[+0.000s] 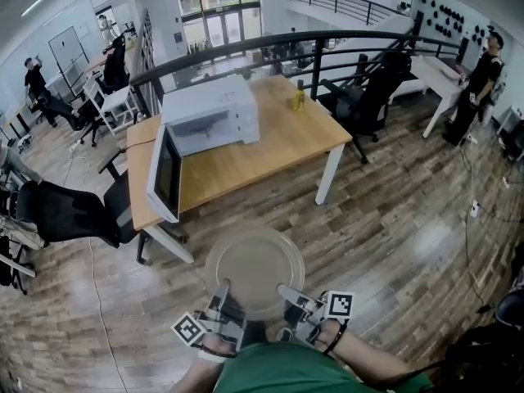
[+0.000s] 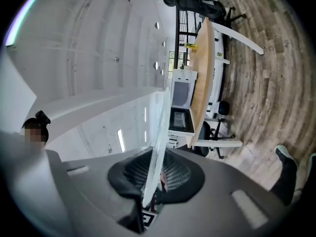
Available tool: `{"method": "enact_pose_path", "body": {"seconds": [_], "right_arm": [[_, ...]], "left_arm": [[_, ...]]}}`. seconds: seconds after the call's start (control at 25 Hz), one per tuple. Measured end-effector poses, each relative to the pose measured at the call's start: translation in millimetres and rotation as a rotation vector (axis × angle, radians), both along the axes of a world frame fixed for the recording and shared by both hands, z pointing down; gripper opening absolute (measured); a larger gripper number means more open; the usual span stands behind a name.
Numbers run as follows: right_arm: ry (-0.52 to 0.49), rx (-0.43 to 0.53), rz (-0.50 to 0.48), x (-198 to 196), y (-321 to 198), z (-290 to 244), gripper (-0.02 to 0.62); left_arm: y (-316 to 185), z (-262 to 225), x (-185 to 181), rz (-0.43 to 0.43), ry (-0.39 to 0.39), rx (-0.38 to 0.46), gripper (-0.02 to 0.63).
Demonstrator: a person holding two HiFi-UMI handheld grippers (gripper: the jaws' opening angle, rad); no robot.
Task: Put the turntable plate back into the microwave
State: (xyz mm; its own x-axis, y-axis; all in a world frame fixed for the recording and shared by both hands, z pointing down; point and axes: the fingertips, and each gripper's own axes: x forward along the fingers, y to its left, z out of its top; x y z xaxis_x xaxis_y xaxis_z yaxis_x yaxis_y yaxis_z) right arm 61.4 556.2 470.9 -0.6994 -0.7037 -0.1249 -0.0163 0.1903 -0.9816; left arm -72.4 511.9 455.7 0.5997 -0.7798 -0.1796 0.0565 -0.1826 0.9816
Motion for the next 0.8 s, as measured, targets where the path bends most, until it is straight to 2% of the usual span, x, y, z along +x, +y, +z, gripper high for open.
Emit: {"method": "enact_pose_path", "body": {"seconds": [0.48, 0.8], "right_arm": [[0.021, -0.004, 0.028, -17.8, -116.4, 1.1, 0.049], [0.024, -0.031, 0.015, -39.7, -190.9, 6.5, 0.049]], "left_arm": [[-120.4, 1.1, -16.5, 0.044, 0.023, 0.007, 0.037], [-191.8, 7.3, -38.5, 0.025, 0.045, -0.013, 0.037]]}}
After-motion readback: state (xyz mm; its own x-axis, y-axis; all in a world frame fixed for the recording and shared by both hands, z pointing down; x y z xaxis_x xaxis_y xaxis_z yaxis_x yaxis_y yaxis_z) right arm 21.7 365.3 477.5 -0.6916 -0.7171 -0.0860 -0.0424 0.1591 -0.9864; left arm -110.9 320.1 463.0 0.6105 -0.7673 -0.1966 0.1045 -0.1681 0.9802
